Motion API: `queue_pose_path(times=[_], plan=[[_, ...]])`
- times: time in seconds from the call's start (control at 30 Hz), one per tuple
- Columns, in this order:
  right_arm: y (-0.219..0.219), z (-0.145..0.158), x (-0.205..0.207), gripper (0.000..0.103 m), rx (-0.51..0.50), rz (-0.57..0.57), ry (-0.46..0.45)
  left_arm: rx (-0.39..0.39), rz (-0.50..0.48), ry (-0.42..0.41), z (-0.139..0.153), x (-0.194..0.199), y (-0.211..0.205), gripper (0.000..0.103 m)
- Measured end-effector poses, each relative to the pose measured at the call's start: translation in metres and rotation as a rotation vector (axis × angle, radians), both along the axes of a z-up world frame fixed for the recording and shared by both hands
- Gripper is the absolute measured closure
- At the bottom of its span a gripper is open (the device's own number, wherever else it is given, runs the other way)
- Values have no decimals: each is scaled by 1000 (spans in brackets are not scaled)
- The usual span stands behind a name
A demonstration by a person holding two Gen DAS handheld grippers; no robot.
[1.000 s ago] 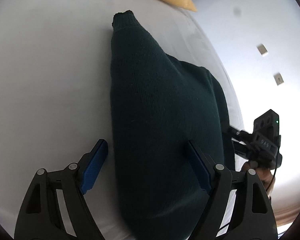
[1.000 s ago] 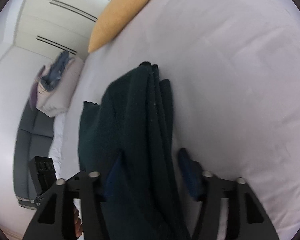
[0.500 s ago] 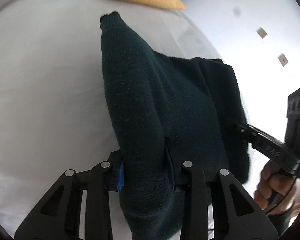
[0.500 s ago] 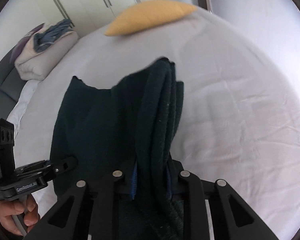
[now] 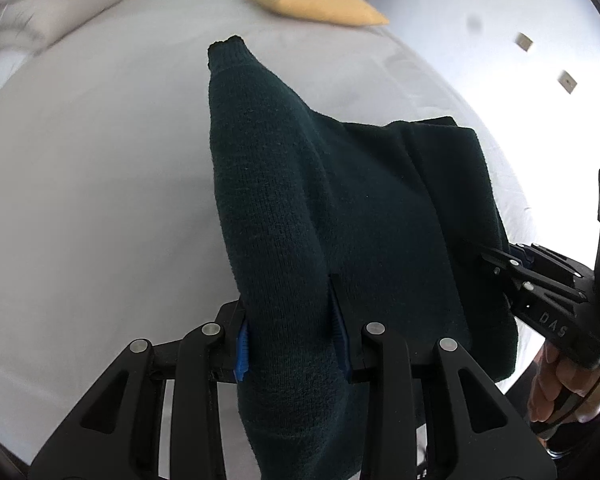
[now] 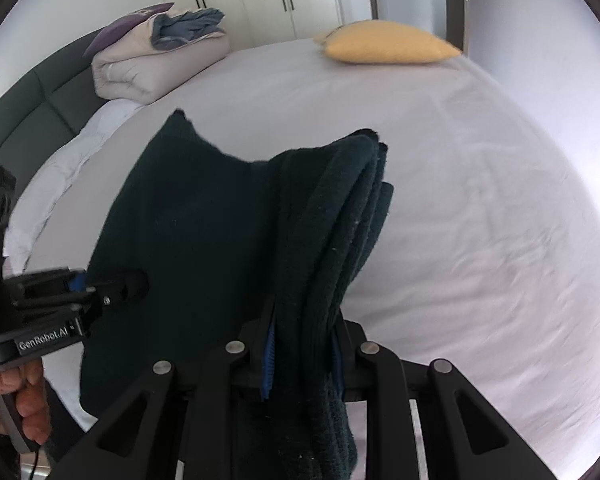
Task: Fold small clothes
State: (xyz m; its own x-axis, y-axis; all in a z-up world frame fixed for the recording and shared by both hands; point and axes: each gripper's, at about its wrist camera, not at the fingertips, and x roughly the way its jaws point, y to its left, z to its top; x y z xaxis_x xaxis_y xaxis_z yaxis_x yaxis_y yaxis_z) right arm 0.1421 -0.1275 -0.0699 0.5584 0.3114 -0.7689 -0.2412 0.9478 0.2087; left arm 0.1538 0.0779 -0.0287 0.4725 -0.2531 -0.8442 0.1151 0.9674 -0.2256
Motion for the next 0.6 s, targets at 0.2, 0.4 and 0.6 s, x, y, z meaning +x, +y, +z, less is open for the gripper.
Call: queue_pose_path(times=[0.2, 0.4, 0.6], plan=[[11, -37, 1, 79, 92, 14, 96, -23, 13, 52, -39, -15, 12, 70], [-2, -64, -1, 78, 131, -29, 148, -20, 21, 43, -53, 14, -1, 59], [-17, -85, 5, 62, 200, -52, 161, -4, 70, 2, -72, -6, 6, 25]])
